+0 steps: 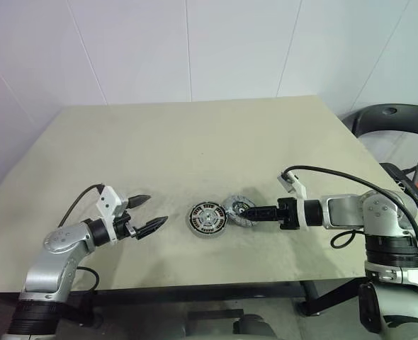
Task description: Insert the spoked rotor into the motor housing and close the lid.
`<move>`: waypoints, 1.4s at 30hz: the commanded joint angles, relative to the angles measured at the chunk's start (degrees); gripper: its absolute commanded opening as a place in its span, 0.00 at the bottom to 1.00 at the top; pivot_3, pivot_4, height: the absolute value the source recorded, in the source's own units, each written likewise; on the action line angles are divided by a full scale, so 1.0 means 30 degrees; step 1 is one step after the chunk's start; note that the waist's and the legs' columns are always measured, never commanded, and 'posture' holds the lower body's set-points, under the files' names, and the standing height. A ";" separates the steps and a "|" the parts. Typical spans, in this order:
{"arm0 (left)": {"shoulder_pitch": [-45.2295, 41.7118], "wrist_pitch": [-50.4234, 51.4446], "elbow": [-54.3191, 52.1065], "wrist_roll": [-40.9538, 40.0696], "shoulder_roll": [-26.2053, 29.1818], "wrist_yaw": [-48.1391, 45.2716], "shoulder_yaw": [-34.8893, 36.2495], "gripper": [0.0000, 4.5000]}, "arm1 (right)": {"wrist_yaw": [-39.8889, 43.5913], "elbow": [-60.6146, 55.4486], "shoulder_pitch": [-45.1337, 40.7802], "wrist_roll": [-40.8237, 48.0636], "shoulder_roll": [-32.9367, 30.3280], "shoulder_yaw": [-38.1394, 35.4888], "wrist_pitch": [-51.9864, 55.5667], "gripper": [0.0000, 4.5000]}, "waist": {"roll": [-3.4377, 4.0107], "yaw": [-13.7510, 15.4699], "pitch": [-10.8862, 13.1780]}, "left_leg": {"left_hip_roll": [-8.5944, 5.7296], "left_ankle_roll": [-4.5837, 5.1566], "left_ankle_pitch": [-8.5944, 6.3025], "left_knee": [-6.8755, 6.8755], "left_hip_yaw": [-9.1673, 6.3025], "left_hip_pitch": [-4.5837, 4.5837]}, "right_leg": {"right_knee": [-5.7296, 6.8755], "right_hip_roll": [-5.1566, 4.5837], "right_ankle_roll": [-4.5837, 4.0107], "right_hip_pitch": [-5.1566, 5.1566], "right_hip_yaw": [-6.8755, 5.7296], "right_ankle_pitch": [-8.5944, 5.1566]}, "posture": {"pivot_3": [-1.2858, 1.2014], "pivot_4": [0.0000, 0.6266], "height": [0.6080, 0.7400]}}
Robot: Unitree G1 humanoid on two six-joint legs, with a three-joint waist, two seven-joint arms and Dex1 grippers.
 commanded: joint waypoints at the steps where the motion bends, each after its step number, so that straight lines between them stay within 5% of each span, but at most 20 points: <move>1: -0.0257 -0.0235 -0.0244 0.0011 0.0123 -0.0060 0.0174 1.00 | -0.2677 0.1444 0.0024 0.3537 -0.0344 -0.0685 0.0113 0.93 | 0.0000 -0.0015 0.0000 | 0.0000 0.0001 0.0001 0.0000 0.0000 0.0000 | 0.0000 0.0001 0.0000 0.0001 0.0000 0.0000 | 0.52 0.00 1.00; 9: -0.0346 0.0097 -0.0641 -0.0032 0.0066 0.0244 0.0071 1.00 | -0.8008 0.3709 0.0319 0.7933 -0.0064 -0.0523 0.0113 0.93 | -0.0001 -0.0029 0.0000 | 0.0003 0.0008 0.0005 0.0001 0.0000 0.0000 | 0.0000 0.0004 0.0000 0.0007 0.0001 0.0000 | 0.52 0.00 1.00; 23: -0.0490 -0.0083 -0.0291 -0.0022 0.0133 0.0147 0.0157 1.00 | -1.2954 0.4867 0.0102 1.1193 0.1734 -0.0838 -0.1967 0.93 | 0.0000 -0.0043 -0.0001 | 0.0003 0.0022 0.0013 0.0000 -0.0003 0.0029 | 0.0000 0.0013 0.0001 0.0040 -0.0003 0.0000 | 0.52 0.00 1.00; 42: -0.0868 -0.0266 -0.0033 0.0099 0.0250 0.0022 0.0138 1.00 | -1.2516 0.5096 0.1519 0.9393 0.3092 -0.2539 -0.5573 0.93 | 0.0007 -0.0054 0.0002 | 0.0004 0.0036 0.0020 -0.0012 -0.0002 0.0209 | -0.0006 0.0028 0.0001 0.0216 -0.0003 0.0003 | 0.52 0.00 1.00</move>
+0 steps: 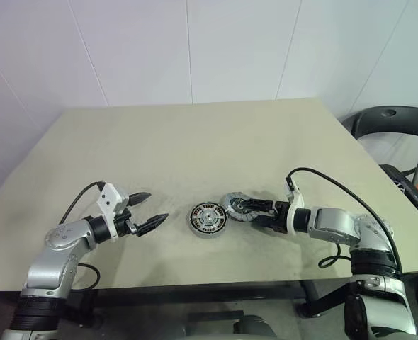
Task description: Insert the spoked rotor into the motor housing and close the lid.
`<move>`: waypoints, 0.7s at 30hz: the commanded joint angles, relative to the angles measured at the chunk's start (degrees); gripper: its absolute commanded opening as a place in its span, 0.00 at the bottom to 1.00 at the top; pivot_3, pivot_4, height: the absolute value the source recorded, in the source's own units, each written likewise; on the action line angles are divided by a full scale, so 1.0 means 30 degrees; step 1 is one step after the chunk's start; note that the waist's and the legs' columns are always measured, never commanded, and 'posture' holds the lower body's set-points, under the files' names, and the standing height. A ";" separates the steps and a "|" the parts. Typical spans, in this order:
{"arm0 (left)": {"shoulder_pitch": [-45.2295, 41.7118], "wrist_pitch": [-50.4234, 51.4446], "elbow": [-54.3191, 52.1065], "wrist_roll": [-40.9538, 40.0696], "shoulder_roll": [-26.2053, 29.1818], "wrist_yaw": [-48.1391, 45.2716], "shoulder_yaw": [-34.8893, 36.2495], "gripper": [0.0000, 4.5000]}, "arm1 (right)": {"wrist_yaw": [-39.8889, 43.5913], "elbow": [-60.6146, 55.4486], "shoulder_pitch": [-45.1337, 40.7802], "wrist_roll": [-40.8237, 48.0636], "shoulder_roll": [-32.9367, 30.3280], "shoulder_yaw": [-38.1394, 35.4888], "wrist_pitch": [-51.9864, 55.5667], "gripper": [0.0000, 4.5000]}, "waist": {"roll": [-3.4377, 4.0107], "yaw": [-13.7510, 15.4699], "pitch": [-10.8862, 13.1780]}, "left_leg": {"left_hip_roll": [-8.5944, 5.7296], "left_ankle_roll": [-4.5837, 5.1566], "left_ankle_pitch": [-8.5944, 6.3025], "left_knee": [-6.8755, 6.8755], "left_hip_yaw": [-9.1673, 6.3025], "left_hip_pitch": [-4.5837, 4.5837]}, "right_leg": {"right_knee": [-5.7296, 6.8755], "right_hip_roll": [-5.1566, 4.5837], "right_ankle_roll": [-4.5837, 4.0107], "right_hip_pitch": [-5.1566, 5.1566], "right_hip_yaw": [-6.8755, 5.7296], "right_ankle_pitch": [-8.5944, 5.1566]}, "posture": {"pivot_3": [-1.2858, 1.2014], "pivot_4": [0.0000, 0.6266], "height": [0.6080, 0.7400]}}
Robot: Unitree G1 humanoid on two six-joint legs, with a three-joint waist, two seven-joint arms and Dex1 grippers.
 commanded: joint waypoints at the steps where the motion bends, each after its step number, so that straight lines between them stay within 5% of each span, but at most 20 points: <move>1: -0.0471 -0.0247 -0.0291 0.0081 0.0242 -0.0111 0.0174 1.00 | 0.0259 -0.0558 -0.0053 -0.0726 0.0438 -0.0507 -0.1079 0.93 | 0.0004 -0.0036 0.0003 | 0.0000 0.0000 0.0000 -0.0008 0.0003 0.0040 | 0.0000 0.0002 0.0000 0.0032 0.0003 0.0000 | 0.52 0.00 1.00; 21: -0.0804 -0.0382 0.0175 0.0273 0.0210 -0.0363 0.0244 1.00 | 0.3264 -0.3547 0.0141 -0.1285 0.1589 -0.0740 -0.1778 0.93 | 0.0021 -0.0016 0.0013 | 0.0007 0.0008 0.0003 -0.0112 0.0007 0.0040 | -0.0069 0.0010 -0.0010 -0.0010 0.0050 0.0003 | 0.52 0.00 1.00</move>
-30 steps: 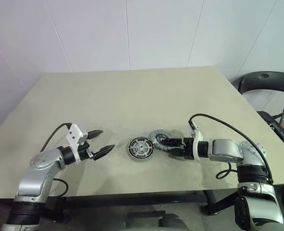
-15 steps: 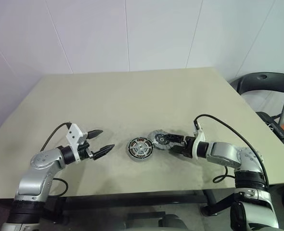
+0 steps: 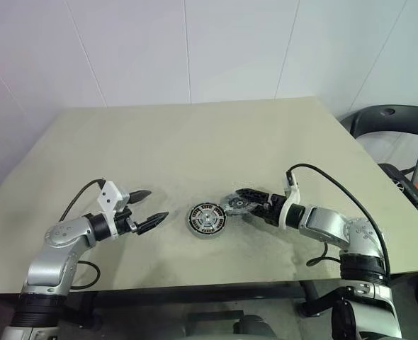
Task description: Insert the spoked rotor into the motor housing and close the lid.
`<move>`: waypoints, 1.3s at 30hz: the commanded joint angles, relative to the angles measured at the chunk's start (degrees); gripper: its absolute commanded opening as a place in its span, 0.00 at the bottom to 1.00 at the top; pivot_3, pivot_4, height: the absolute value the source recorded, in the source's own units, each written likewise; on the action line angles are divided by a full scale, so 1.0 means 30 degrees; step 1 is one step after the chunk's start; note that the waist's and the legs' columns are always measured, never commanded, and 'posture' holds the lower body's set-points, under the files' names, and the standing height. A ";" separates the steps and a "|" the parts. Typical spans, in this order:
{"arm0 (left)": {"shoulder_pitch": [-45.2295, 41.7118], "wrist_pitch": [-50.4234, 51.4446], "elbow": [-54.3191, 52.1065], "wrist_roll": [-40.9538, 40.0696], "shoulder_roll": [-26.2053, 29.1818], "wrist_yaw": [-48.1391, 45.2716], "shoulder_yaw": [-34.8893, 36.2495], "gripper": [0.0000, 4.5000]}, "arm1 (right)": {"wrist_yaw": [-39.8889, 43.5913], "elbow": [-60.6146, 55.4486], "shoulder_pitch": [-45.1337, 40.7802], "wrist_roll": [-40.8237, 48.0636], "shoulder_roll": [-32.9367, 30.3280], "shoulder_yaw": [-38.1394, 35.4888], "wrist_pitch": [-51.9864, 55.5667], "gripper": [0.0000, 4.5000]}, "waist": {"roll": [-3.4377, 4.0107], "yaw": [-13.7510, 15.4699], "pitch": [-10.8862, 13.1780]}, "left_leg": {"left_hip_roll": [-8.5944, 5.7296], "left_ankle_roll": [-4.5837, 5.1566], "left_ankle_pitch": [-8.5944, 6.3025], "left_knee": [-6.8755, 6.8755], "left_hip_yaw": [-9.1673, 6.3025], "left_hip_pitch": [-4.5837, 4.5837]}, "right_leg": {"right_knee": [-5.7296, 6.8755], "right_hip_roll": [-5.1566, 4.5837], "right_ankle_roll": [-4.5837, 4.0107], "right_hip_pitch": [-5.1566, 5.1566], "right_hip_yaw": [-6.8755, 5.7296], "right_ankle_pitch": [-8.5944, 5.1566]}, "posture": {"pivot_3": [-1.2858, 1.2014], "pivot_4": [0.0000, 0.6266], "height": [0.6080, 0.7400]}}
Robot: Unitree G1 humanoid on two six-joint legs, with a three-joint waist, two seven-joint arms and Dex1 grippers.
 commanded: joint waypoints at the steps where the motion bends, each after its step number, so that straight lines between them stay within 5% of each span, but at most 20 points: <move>1: -0.0462 -0.0360 -0.0093 -0.0037 0.0180 -0.0120 0.0247 1.00 | 0.0589 -0.1177 -0.0433 0.0770 -0.0033 -0.0195 0.0224 0.93 | 0.0003 0.0003 0.0002 | 0.0000 0.0000 0.0000 0.0000 -0.0001 0.0001 | 0.0000 0.0002 0.0000 -0.0002 0.0000 0.0000 | 0.52 0.00 1.00; 21: -0.0534 -0.0455 -0.0125 0.0074 0.0043 0.0025 0.0241 1.00 | 0.3777 0.0006 -0.1766 -0.4320 0.1471 0.0961 -0.0879 0.93 | 0.0007 -0.0011 0.0005 | -0.0002 0.0001 -0.0001 -0.0029 0.0000 -0.0008 | -0.0039 0.0000 0.0000 -0.0013 0.0000 0.0001 | 0.52 0.00 1.00; 30: -0.0601 -0.0337 -0.0155 0.0008 0.0148 0.0090 0.0364 1.00 | 0.3748 -0.4297 -0.1991 -0.4846 0.1296 0.2644 0.1230 0.93 | 0.0016 -0.0058 0.0010 | 0.0001 0.0000 -0.0001 -0.0035 -0.0020 -0.0066 | -0.0051 0.0002 -0.0001 -0.0079 0.0001 0.0002 | 0.52 0.00 1.00; 39: -0.0638 -0.0240 -0.0361 0.0003 0.0025 0.0283 0.0250 1.00 | 0.2124 -0.7021 -0.3568 -0.4688 0.3543 0.4765 0.2720 0.93 | 0.0019 -0.0039 0.0012 | 0.0000 -0.0003 0.0001 -0.0026 -0.0034 -0.0099 | -0.0055 -0.0007 -0.0001 -0.0105 0.0001 0.0004 | 0.52 0.00 1.00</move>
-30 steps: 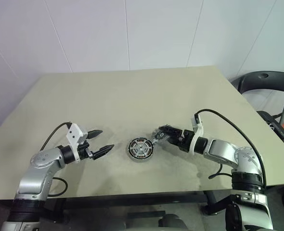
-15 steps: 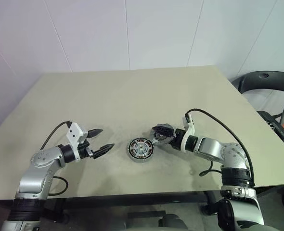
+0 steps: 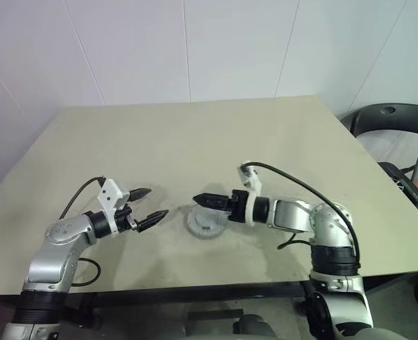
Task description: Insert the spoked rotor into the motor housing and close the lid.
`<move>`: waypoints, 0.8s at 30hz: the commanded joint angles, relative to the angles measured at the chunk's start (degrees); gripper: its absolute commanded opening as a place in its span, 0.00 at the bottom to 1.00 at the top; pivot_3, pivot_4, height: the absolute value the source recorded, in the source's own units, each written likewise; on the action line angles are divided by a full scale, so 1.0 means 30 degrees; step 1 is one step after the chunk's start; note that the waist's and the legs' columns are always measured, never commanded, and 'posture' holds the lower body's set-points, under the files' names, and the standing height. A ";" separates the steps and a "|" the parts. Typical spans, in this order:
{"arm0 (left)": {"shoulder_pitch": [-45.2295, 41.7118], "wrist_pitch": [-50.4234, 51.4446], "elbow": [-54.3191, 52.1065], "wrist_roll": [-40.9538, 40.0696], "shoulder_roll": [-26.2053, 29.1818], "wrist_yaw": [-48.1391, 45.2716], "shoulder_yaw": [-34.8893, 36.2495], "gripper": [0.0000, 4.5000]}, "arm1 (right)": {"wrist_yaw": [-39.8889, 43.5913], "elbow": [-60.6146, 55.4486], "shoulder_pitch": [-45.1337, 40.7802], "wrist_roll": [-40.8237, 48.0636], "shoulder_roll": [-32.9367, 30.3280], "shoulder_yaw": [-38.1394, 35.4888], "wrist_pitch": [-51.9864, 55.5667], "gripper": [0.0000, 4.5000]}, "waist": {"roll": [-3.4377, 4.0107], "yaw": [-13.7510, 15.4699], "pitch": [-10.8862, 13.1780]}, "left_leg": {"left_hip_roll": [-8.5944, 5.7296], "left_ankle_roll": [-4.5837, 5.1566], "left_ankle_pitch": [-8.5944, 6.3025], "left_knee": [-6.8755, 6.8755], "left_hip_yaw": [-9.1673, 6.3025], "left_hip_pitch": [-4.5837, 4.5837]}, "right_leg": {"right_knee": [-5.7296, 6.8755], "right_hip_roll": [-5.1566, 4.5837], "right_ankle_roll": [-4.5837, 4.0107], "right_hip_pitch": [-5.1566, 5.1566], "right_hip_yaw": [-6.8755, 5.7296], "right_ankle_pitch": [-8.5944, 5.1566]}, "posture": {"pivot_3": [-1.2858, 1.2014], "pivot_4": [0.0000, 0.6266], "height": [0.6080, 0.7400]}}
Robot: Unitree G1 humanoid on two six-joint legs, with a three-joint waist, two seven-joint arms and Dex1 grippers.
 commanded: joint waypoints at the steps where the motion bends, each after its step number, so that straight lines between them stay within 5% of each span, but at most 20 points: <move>1: -0.0165 -0.0167 -0.0537 -0.0073 0.0069 0.0132 0.0263 1.00 | 0.0331 -0.1592 -0.1130 -0.0340 -0.0248 0.0853 0.0248 0.93 | -0.0002 0.0006 -0.0002 | -0.0001 0.0000 0.0000 0.0001 -0.0002 -0.0001 | -0.0003 0.0000 0.0000 0.0001 -0.0001 0.0000 | 0.52 0.00 1.00; 12: 0.0050 -0.0097 -0.0749 -0.0184 0.0048 0.0287 0.0281 1.00 | 1.2657 -0.2052 -0.0375 -1.0299 -0.7960 0.7070 -1.0380 0.93 | -0.0017 -0.0035 -0.0009 | -0.0022 0.0026 -0.0015 0.0007 -0.0054 -0.0113 | -0.0166 -0.0014 0.0036 -0.0005 -0.0085 0.0019 | 0.52 0.00 1.00; 24: 0.0802 -0.0027 -0.1108 0.0286 0.0532 -0.0497 -0.0338 1.00 | 1.8115 0.1345 -0.0014 -1.5426 -0.7543 0.9485 -1.5295 0.93 | -0.0023 0.0093 -0.0008 | -0.0019 0.0020 -0.0012 0.0029 -0.0065 -0.0126 | -0.0164 -0.0022 0.0030 -0.0011 -0.0083 0.0025 | 0.52 0.00 1.00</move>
